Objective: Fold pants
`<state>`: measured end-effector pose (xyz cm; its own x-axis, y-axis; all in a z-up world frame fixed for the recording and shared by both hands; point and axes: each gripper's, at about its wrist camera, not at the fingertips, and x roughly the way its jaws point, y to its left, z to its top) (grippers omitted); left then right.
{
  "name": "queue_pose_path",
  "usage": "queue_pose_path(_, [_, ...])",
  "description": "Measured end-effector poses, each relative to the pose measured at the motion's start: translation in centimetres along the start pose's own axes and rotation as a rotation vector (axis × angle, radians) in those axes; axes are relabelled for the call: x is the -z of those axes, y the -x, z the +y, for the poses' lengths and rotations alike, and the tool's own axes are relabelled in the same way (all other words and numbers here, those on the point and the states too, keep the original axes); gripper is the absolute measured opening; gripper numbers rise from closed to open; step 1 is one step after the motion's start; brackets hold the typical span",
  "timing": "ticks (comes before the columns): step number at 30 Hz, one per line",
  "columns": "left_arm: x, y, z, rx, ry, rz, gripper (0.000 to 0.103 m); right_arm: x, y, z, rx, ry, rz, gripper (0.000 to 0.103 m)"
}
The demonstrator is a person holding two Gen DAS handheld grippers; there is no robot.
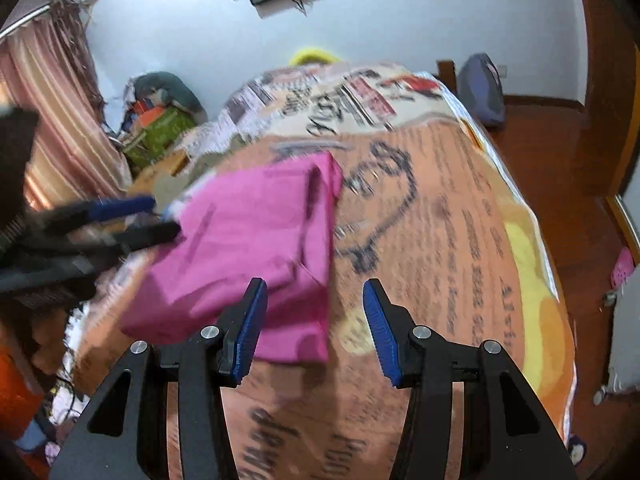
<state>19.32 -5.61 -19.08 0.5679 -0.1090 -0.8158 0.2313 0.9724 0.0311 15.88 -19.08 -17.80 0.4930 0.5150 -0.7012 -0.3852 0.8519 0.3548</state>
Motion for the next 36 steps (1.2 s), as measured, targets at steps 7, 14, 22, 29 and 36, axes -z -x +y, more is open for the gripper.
queue_pose_path(7, [2.9,-2.5,1.8,0.007,0.045,0.083,0.065,0.0,-3.1,1.4,0.008,0.026,0.03,0.047])
queue_pose_path(14, [0.6,-1.4,4.9,-0.067,0.056,0.011,0.065,2.5,-4.5,-0.7,0.01,-0.042,0.117,0.05])
queue_pose_path(22, [-2.9,-5.0,11.3,-0.042,0.172,0.034,0.065,2.4,-4.5,-0.7,0.012,-0.023,0.111,0.052])
queue_pose_path(29, [-4.8,-10.8,13.6,0.082,0.213,0.139,0.062,2.0,-4.9,-0.9,0.015,-0.005,0.121,0.052])
queue_pose_path(36, [-4.7,-14.7,15.6,0.149,0.314,0.179,0.028,1.4,-5.4,-1.4,0.012,0.017,0.136,0.052])
